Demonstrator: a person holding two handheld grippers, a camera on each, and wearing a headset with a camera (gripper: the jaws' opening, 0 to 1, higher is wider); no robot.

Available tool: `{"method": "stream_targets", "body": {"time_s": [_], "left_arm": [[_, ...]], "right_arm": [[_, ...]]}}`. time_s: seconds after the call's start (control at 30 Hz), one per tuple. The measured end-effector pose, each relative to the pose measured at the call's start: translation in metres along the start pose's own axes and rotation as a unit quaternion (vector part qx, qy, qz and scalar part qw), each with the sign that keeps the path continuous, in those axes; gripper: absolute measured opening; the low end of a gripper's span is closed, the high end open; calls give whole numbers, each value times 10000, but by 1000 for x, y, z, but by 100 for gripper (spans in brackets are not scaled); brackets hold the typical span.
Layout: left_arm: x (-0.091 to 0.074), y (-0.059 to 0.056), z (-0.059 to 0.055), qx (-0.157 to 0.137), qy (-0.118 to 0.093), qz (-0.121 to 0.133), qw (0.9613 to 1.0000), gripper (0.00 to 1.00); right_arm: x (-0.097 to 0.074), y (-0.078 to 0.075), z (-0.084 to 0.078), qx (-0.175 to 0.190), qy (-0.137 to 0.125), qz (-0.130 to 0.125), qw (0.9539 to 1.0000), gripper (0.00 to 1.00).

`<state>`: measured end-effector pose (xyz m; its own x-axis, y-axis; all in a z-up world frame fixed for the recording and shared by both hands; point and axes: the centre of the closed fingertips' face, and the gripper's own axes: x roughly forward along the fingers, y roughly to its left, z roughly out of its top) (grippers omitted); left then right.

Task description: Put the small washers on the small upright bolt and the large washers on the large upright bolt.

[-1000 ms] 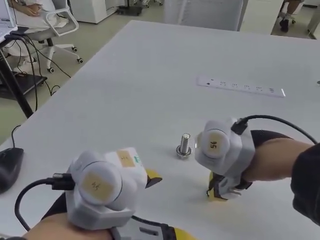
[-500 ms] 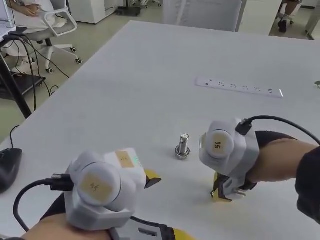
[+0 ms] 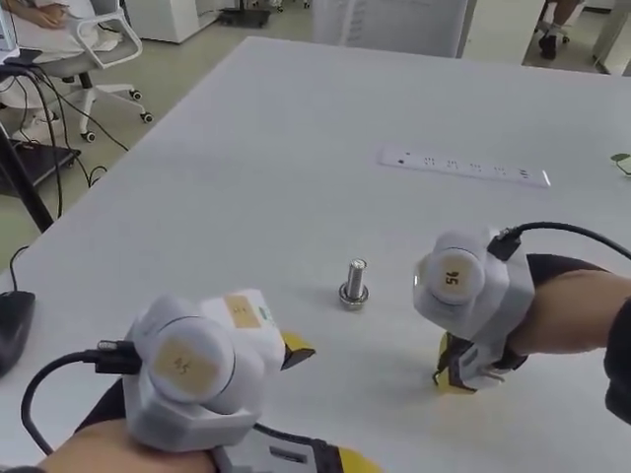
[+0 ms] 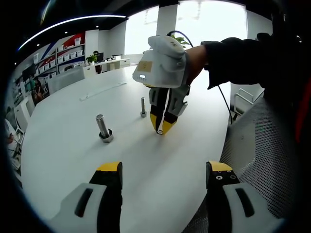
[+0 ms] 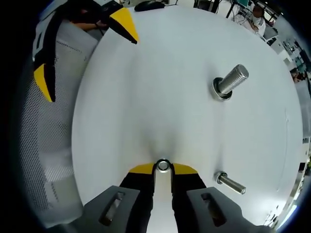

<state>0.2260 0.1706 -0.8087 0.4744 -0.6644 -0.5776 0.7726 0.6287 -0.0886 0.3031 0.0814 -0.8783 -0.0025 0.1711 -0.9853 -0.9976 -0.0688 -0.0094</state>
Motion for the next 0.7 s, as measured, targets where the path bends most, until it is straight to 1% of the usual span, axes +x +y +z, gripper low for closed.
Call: {"method": "stream_targets", "body": {"time_s": [0.4, 0.7], "left_arm": [[0, 2, -1, -1, 16, 20, 10000, 69], [0, 2, -3, -4, 33, 34, 10000, 69]], "right_arm": [[-12, -5, -20, 176, 47, -14, 9998, 14], [-30, -17, -32, 352, 20, -144, 9993, 14]]}}
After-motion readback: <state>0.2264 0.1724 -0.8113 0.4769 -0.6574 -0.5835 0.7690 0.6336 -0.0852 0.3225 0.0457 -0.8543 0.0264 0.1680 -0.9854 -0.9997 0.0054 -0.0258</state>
